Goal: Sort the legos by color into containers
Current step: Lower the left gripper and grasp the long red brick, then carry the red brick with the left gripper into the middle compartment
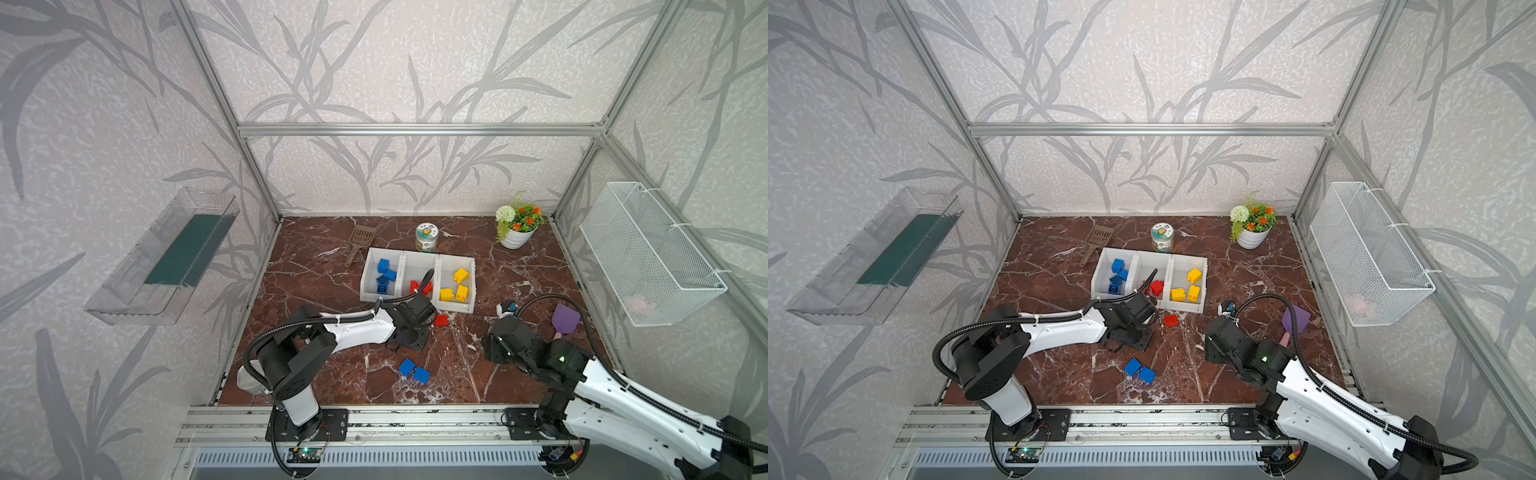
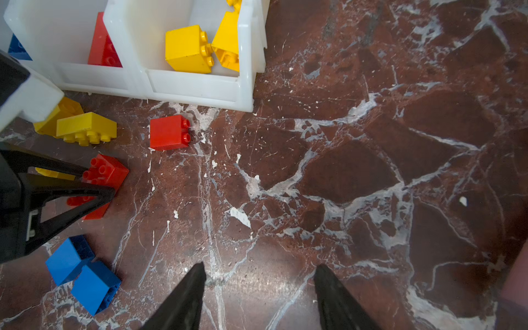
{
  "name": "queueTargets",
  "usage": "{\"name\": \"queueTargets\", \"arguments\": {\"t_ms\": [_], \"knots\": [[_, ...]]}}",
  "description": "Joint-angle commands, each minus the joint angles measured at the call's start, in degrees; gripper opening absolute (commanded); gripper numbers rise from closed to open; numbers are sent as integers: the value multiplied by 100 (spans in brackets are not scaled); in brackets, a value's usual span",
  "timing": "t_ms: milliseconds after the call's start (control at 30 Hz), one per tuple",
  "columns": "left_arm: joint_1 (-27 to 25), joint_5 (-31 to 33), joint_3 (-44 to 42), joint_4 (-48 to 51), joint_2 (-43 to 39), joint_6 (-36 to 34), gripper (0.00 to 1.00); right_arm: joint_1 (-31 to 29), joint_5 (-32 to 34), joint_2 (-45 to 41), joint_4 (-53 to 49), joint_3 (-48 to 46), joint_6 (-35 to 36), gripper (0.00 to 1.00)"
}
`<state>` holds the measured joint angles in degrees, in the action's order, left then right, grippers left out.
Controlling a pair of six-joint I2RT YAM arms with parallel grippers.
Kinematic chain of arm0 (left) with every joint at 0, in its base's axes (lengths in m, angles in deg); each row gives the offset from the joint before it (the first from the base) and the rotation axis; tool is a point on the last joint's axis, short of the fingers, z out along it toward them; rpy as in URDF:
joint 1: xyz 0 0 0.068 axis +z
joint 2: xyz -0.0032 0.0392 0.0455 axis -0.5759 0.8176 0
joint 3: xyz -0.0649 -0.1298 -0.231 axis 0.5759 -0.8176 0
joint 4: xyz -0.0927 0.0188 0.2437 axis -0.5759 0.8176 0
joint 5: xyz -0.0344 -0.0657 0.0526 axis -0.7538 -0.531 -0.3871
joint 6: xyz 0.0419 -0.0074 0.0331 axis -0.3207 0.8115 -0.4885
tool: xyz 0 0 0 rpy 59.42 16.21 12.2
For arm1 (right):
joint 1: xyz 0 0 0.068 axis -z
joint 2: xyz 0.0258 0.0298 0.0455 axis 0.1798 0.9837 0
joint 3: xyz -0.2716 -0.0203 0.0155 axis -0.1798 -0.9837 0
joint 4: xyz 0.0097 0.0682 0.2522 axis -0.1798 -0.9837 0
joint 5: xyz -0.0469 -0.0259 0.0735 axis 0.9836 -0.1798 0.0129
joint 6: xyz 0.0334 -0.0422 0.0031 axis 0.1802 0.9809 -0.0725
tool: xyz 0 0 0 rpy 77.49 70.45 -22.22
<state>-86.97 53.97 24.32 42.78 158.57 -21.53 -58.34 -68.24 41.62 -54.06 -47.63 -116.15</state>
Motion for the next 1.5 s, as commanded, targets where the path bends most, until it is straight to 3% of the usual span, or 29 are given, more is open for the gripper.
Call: {"name": "queueTargets", "arguments": {"t_ms": [0, 233, 500, 800, 1100, 1467], "knots": [[-31, 25, 353, 229, -187, -228, 21, 0, 161, -128, -252, 57, -46, 61], [260, 683, 1537, 476, -415, -780, 21, 0, 231, -349, -445, 36, -73, 61], [1347, 332, 2649, 469, 504, -861, 21, 0, 230, -493, -552, 23, -104, 60], [1571, 255, 3565, 694, 1426, -966, 24, 0, 237, -499, -527, 26, -117, 60], [1661, 230, 3689, 870, 1520, -897, 50, 4, 235, -525, -587, 24, -133, 60], [1685, 328, 3238, 810, 944, -851, 56, 0, 223, -513, -631, 48, -122, 60]]}}
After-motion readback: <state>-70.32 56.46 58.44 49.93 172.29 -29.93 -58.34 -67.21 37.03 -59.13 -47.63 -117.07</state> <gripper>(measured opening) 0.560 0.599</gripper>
